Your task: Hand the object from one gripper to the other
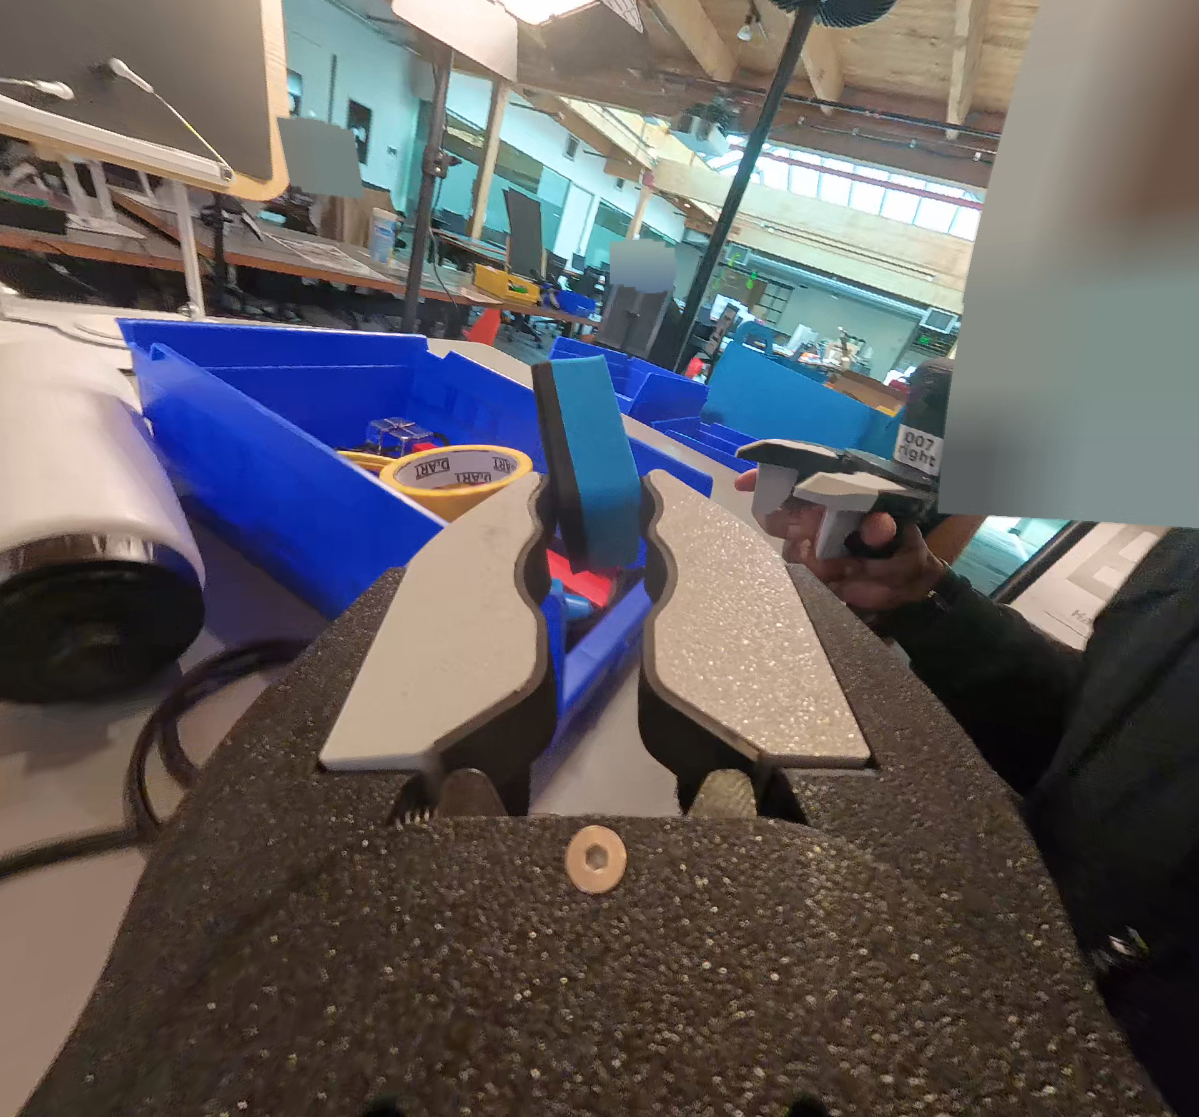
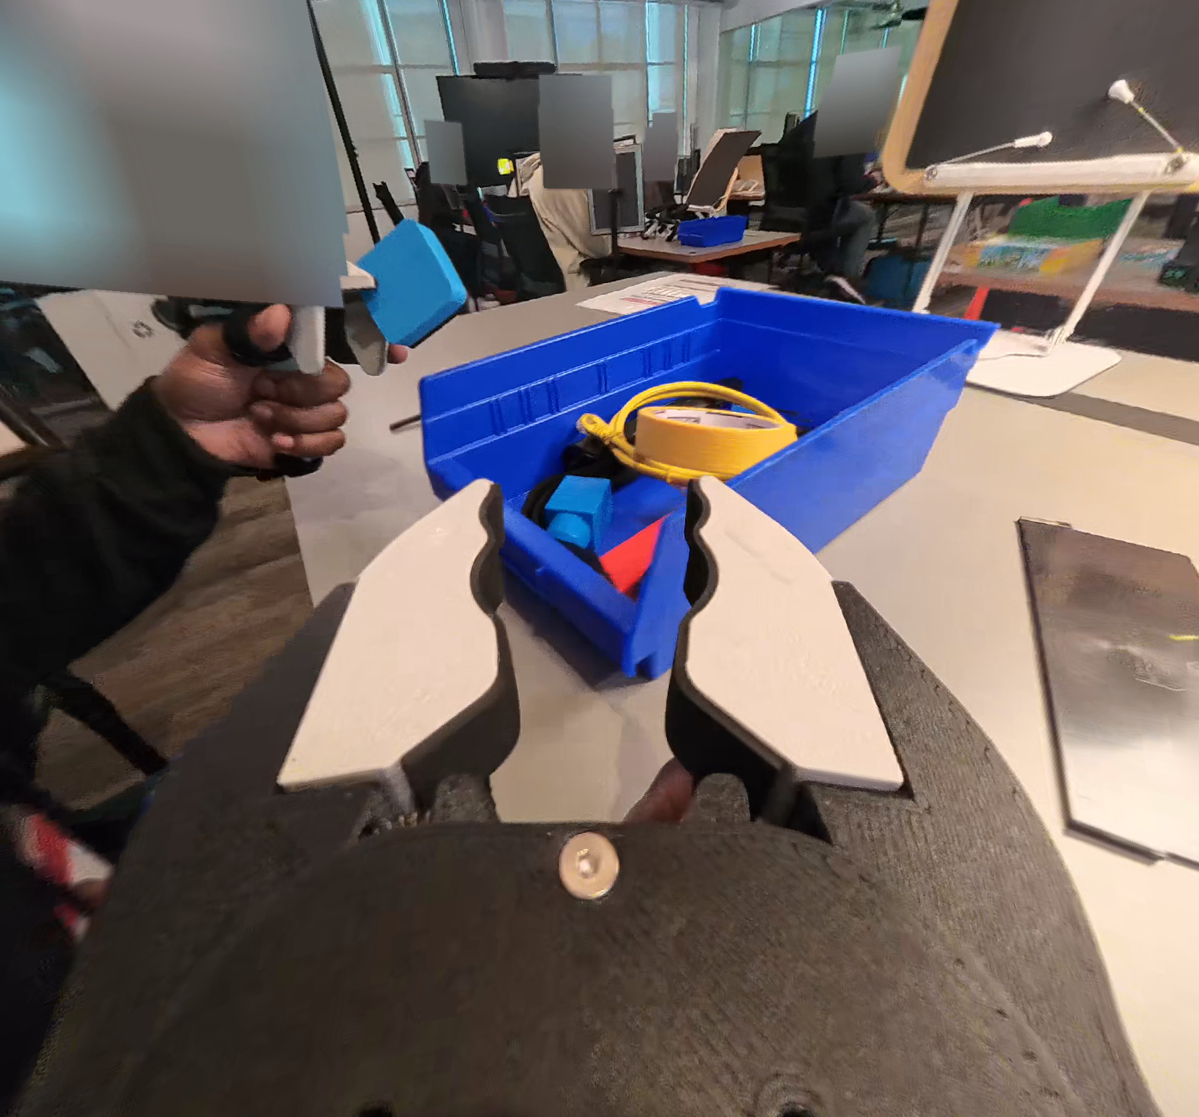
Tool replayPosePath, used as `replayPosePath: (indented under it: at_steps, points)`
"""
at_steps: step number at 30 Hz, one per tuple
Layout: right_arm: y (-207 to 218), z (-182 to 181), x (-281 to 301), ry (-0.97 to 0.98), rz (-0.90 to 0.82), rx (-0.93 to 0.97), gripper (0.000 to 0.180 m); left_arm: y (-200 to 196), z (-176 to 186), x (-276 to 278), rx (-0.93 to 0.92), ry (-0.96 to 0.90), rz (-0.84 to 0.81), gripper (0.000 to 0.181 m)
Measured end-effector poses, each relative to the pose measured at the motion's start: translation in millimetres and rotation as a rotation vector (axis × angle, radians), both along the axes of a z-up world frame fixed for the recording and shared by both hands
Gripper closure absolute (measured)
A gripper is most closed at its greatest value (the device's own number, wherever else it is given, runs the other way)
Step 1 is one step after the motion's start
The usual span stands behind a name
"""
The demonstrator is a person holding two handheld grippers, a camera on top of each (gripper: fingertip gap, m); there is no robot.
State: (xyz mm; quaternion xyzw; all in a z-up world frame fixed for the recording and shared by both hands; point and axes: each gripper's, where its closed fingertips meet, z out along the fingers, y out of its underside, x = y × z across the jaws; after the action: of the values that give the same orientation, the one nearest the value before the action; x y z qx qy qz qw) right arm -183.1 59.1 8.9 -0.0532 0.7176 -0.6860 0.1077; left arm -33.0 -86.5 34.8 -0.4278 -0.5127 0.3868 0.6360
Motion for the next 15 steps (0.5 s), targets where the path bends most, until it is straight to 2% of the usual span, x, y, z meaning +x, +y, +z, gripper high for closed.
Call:
replayPosePath:
  at_steps: [6,11,15]
  points:
    - [-26,3,-60,-0.041,-0.024,0.080,0.127,-21,2,-50,-0.030,-0.105,-0.139,0.156]
    - [-41,11,-77,-0.026,-0.063,0.073,0.128,3,-2,-72,-0.230,-0.223,-0.222,0.156]
    - [-48,21,-84,0.018,-0.078,0.071,0.129,20,-24,-84,-0.356,-0.392,-0.273,0.155]
